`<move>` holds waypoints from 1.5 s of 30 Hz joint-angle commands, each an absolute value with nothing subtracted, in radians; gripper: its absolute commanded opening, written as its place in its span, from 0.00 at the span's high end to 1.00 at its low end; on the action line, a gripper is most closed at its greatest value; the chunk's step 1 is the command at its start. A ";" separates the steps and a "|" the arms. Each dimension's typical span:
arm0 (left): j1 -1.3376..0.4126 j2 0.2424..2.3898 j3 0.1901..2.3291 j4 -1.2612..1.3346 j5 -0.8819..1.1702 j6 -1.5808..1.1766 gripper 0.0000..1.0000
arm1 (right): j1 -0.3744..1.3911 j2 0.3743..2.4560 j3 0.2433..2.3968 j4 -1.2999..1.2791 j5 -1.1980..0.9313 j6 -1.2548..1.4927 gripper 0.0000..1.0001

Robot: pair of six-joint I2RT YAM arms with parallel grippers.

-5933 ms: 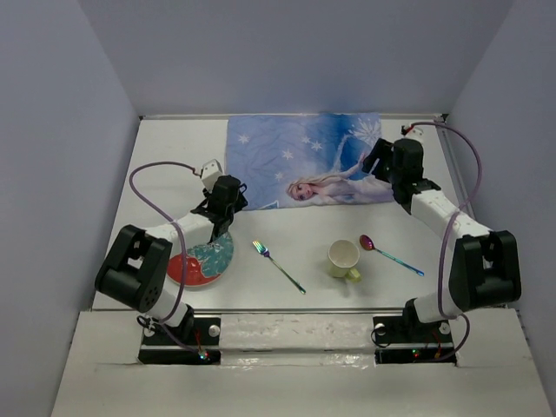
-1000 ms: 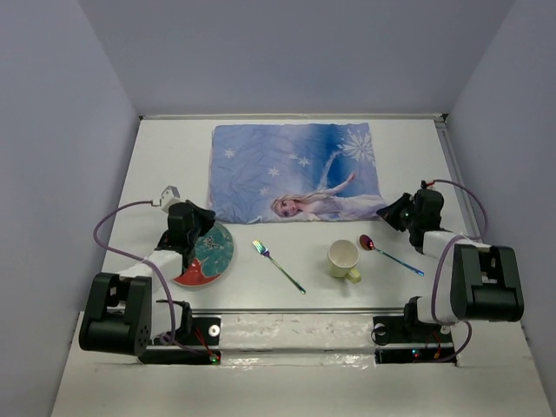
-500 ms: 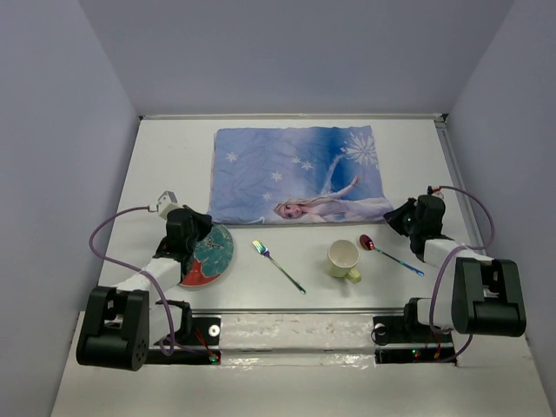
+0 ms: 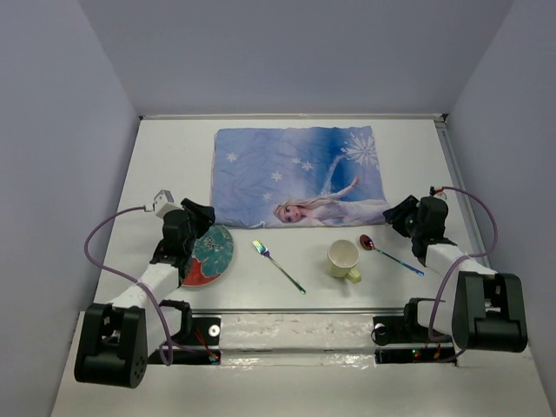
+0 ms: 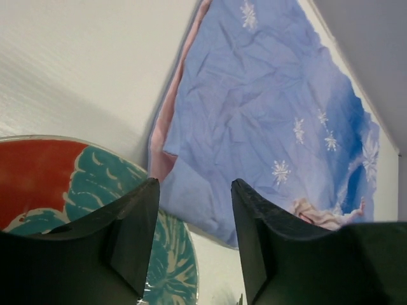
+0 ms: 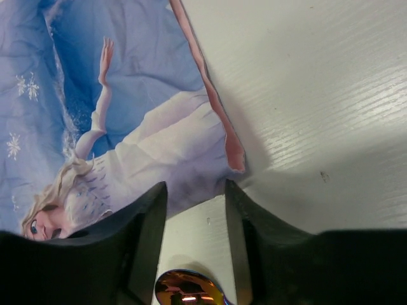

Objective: Set the dinner table for one person

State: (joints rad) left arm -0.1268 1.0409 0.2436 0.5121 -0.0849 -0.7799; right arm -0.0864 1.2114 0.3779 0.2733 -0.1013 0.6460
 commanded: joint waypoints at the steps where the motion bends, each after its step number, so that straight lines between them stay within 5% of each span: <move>1: -0.121 0.950 0.241 0.517 -0.086 -0.795 0.37 | -0.094 1.149 0.377 0.236 -0.089 0.604 0.49; 3: -0.121 0.890 0.251 0.494 -0.077 -0.798 0.34 | -0.094 1.080 0.403 0.195 -0.098 0.589 0.39; 9: -0.130 0.730 0.366 0.411 -0.012 -0.770 0.29 | 0.021 0.856 0.514 0.062 -0.080 0.534 0.32; 15: -0.146 0.641 0.563 0.313 0.184 -0.628 0.28 | 0.357 0.863 0.693 0.009 0.037 0.505 0.30; 21: -0.149 0.562 0.777 0.143 0.239 -0.433 0.23 | 0.801 1.189 0.888 0.077 0.227 0.517 0.34; 27: -0.189 0.543 0.861 0.043 0.126 -0.282 0.20 | 0.992 1.523 1.035 0.245 0.163 0.650 0.38; 45: -0.337 0.422 0.727 0.051 -0.147 -0.249 0.22 | 1.060 2.097 1.342 0.296 0.060 0.865 0.43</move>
State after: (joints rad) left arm -0.3115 0.4473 0.7200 0.0402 -0.0601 -0.2920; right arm 1.0492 2.0506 1.2564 0.2695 0.0696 0.8154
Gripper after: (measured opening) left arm 0.782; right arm 0.582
